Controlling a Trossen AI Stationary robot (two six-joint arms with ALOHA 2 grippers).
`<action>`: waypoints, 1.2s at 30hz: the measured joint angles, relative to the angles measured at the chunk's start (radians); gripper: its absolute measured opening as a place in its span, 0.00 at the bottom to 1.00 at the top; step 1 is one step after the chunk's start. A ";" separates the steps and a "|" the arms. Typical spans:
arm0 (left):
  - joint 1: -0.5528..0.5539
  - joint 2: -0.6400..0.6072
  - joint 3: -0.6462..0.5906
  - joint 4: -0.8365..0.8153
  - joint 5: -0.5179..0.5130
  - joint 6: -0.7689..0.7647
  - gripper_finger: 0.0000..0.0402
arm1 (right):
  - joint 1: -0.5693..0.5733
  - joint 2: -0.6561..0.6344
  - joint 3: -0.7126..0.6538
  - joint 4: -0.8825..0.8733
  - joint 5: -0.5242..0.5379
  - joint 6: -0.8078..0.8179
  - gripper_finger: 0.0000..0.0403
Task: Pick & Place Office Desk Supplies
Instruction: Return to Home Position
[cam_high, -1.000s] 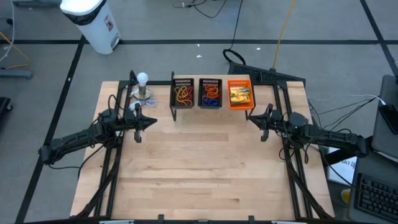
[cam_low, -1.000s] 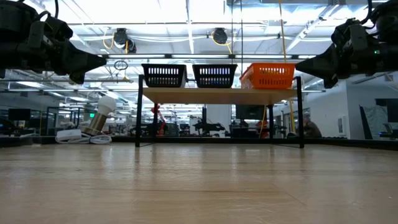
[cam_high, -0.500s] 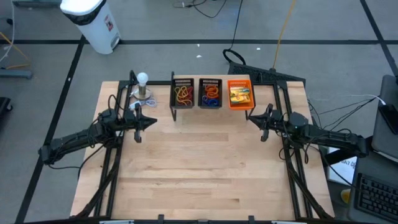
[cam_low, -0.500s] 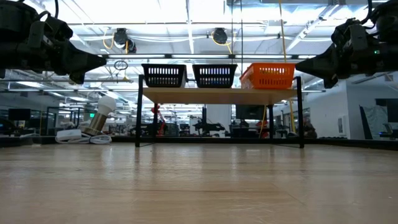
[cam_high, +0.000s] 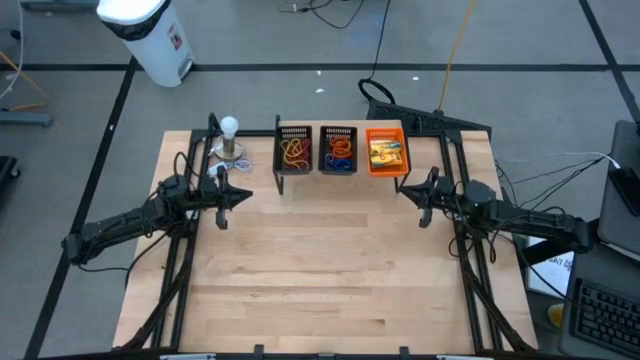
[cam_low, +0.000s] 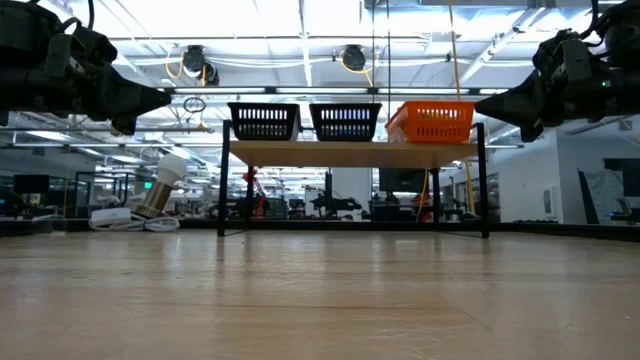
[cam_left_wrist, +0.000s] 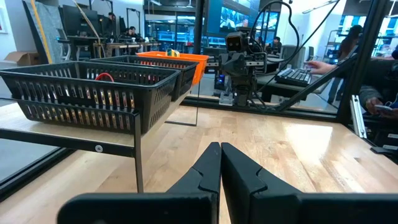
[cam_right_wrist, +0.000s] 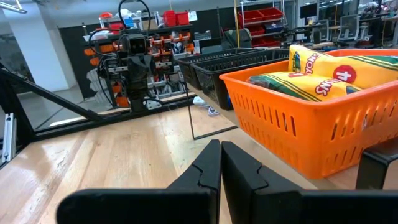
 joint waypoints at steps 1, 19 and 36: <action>0.000 0.000 0.000 0.000 0.000 0.000 0.03 | 0.000 0.000 0.000 0.000 0.000 0.000 0.01; 0.000 0.000 0.000 0.000 0.000 0.000 0.02 | 0.083 0.000 0.000 0.016 0.027 0.000 0.01; 0.000 0.000 0.000 0.000 0.000 0.000 0.02 | 0.083 0.000 0.000 0.016 0.026 0.000 0.00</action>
